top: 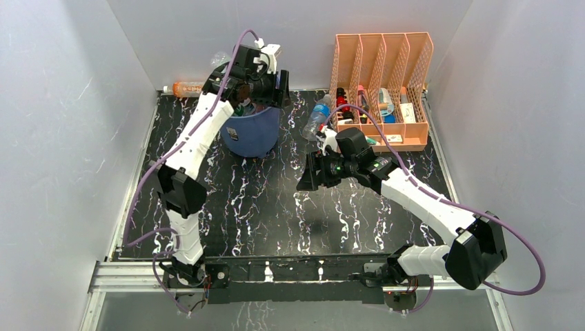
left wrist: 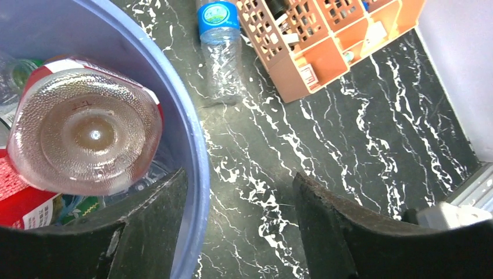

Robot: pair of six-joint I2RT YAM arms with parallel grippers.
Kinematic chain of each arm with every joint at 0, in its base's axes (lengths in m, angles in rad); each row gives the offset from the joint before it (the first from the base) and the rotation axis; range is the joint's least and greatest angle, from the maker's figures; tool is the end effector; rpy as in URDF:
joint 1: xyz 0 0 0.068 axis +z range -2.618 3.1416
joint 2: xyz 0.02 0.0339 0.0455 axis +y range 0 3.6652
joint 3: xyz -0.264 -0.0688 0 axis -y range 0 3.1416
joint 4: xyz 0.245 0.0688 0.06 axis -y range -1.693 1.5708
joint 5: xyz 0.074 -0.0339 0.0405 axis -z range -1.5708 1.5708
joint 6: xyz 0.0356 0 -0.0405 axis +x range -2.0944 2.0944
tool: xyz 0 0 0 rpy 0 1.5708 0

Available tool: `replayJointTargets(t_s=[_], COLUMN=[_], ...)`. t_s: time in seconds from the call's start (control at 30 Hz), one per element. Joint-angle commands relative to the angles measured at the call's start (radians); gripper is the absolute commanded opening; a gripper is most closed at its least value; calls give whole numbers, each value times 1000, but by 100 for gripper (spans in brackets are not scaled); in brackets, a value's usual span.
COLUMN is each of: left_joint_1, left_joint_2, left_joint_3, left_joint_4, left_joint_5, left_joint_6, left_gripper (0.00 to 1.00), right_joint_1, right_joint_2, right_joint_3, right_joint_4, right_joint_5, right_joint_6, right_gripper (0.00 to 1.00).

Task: Put the plastic bottles in the bin
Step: Move the trash bin to the center of the board, then move the plastic bottle to the center of the board.

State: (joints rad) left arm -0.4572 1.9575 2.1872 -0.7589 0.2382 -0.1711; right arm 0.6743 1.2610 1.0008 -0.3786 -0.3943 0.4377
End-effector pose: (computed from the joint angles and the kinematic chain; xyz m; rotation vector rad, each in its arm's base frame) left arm 0.3895 -0.2010 0.4174 0.4507 2.0983 -0.6232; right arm 0.2082 0.1839 0.2962 -0.5111 2.3025 1.0211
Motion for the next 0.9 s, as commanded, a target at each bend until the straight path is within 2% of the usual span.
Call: replayJointTargets(t_s=[0.0, 0.03, 0.07, 0.1, 0.23, 0.33, 0.4, 0.5, 0.57, 0.63, 0.73, 0.77, 0.87], left_joint_1=[-6, -6, -5, -5, 11, 81, 222, 494, 618, 717, 851, 876, 887], left_joint_2=[-122, -139, -158, -175, -217, -240, -257, -238, -200, -185, -209, -201, -109], left_joint_3=[55, 63, 73, 85, 190, 269, 278, 269, 254, 209, 65, 49, 111], left_joint_4=[-6, -4, 2, 9, 26, 33, 59, 82, 86, 132, 287, 325, 291], left_joint_5=[50, 45, 39, 33, -20, -73, -23, 149, 222, 245, 298, 318, 279], left_joint_6=[1, 0, -3, -8, -45, -79, -143, -242, -273, -297, -377, -399, -360], left_gripper=[68, 77, 97, 98, 98, 98, 98, 98, 98, 98, 98, 98, 98], right_joint_1=[-5, -5, -4, -5, -4, -5, -5, -5, -5, -4, -4, -5, -4], right_joint_2=[-18, -18, -20, -20, -21, -21, -20, -16, -11, 1, 29, 36, 58], right_joint_3=[50, 50, 49, 47, 40, 41, 42, 45, 45, 42, 42, 41, 35], right_joint_4=[1, 1, 0, 1, 4, 5, 2, -3, -4, 0, 0, 0, 6], right_joint_5=[-2, -4, -4, -4, -9, -13, -15, -18, -23, -30, -50, -51, -50], right_joint_6=[-14, -14, -15, -14, -13, -11, -11, -11, -13, -13, -15, -17, -23], right_gripper=[81, 81, 81, 81, 81, 81, 81, 81, 81, 81, 80, 80, 80])
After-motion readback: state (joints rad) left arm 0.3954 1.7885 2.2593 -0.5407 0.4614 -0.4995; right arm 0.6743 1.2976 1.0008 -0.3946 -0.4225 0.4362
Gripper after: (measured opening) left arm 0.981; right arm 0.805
